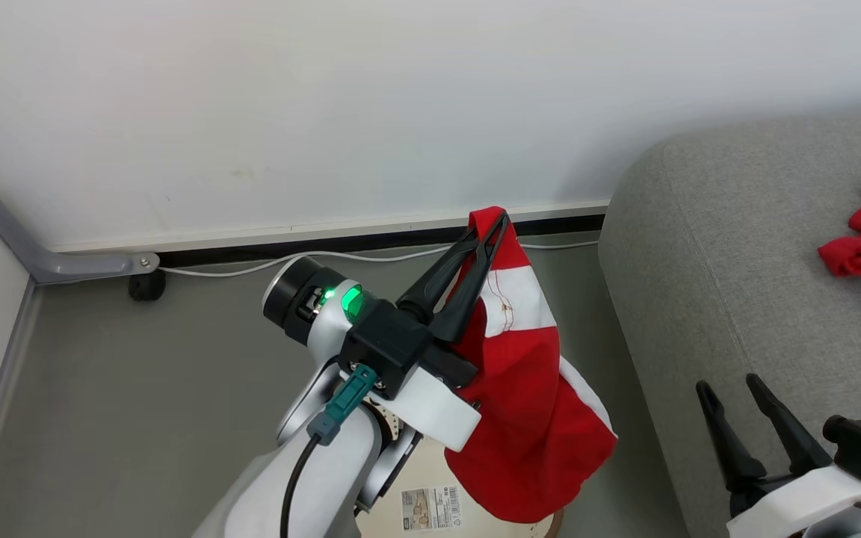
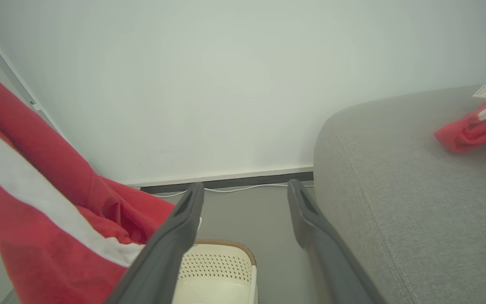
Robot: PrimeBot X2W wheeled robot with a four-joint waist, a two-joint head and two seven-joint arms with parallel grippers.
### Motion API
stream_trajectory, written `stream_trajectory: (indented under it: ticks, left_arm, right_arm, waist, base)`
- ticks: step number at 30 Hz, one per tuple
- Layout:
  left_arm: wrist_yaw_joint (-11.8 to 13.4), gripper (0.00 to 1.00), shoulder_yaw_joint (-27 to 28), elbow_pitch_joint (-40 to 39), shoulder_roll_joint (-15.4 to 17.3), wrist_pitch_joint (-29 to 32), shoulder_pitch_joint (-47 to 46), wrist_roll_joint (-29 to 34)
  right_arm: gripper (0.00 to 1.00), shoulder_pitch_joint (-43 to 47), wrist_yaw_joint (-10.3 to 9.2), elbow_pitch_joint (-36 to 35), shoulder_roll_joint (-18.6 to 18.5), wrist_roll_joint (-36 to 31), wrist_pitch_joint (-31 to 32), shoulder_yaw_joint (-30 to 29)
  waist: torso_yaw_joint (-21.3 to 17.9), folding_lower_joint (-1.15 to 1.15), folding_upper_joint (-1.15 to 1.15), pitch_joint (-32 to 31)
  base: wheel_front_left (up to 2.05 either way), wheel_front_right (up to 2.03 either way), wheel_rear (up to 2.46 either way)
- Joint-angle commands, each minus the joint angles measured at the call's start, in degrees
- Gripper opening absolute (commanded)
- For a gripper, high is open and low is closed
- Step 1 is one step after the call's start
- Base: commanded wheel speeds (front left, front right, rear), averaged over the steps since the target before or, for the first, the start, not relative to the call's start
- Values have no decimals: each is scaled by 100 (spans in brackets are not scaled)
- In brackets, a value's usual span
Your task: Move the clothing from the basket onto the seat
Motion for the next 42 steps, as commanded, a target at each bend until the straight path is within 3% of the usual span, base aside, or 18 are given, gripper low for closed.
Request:
stream_trajectory:
  ticks: [1, 7, 15, 20, 25, 33, 34, 35, 36, 42]
  left_arm:
    - [82, 0, 153, -163, 38, 1, -325, -25]
    - [192, 0, -13, -180, 20, -36, -403, -54]
    - [288, 0, -213, -140, 9, -90, -484, -103]
    - [324, 0, -377, -78, 4, -127, -560, -168]
    - [338, 0, -493, -65, 2, -152, -614, -252]
    - [401, 0, -773, -11, 1, -201, -646, -427]
    - [412, 0, -795, 4, 0, -206, -646, -452]
    - [426, 0, -813, 19, 0, -212, -644, -473]
    - [445, 0, -828, 36, 0, -217, -640, -495]
    - [525, 0, -911, 165, 0, -252, -620, -611]
  right_arm:
    - [100, -85, 17, -154, -145, -19, -34, 111]
    - [100, -252, 17, -598, -218, 28, -34, 554]
    - [100, -772, 17, -1288, -583, 211, -34, 1866]
    - [100, -1469, 17, -1084, -819, 172, -34, 2782]
    - [100, -1884, 17, -778, -889, 152, -34, 3195]
    - [100, -2490, 17, -88, -721, 723, -33, 4274]
    - [46, -2546, 17, -51, -705, 784, -33, 4368]
    - [15, -2585, 17, -33, -686, 850, -33, 4412]
    - [0, -2605, 17, -24, -670, 921, -33, 4416]
    - [0, -2573, 17, -96, -714, 964, -34, 4233]
  waist:
    - [-16, 0, 0, 21]
    - [-21, 0, 0, 84]
    - [50, 0, 0, 140]
    - [144, 0, 0, 126]
    - [246, 0, 0, 106]
    - [429, 0, 0, 78]
    - [444, 0, 0, 82]
    - [454, 0, 0, 86]
    - [459, 0, 0, 94]
    - [408, 0, 0, 154]
  base:
    - [0, 0, 0]
    - [0, 0, 0]
    - [0, 0, 0]
    - [0, 0, 0]
    - [0, 0, 0]
    - [0, 0, 0]
    - [0, 0, 0]
    - [0, 0, 0]
    - [0, 0, 0]
    - [0, 0, 0]
